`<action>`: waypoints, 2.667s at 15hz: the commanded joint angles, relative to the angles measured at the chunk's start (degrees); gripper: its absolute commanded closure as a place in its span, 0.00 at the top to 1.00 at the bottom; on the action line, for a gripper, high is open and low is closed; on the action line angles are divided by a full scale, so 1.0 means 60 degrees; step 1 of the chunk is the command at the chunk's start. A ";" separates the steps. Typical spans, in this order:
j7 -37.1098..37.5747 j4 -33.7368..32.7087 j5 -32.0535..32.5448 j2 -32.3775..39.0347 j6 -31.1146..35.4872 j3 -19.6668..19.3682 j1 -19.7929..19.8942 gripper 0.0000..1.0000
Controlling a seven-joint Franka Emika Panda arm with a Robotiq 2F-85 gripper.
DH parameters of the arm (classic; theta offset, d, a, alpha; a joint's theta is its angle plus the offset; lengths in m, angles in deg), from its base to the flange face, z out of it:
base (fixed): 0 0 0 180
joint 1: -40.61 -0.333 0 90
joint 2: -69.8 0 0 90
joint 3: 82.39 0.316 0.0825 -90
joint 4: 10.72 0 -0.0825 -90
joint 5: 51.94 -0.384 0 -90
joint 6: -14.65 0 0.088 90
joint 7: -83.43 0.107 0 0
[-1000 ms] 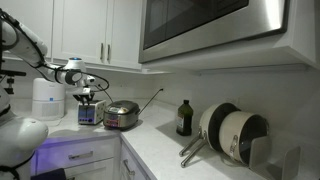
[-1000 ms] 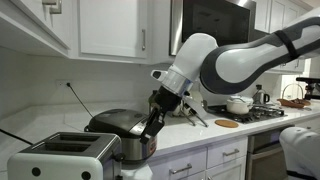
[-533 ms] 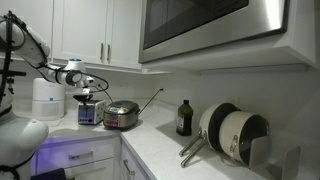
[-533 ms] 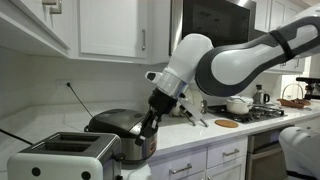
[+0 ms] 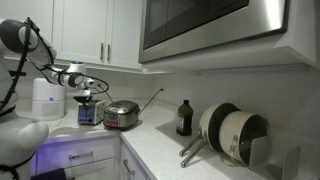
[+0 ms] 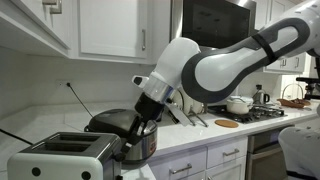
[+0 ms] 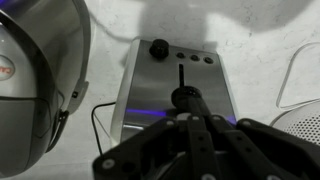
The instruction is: Push the lever on the toaster downwards
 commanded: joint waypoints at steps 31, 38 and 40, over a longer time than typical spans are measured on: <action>0.0047 -0.1159 0.0334 0.2826 0.0092 0.0909 0.1126 0.00; 0.0328 -0.1254 0.0945 0.3099 -0.0006 0.1321 0.1469 0.00; 0.0534 -0.1301 0.1330 0.3320 -0.0047 0.1456 0.1561 0.00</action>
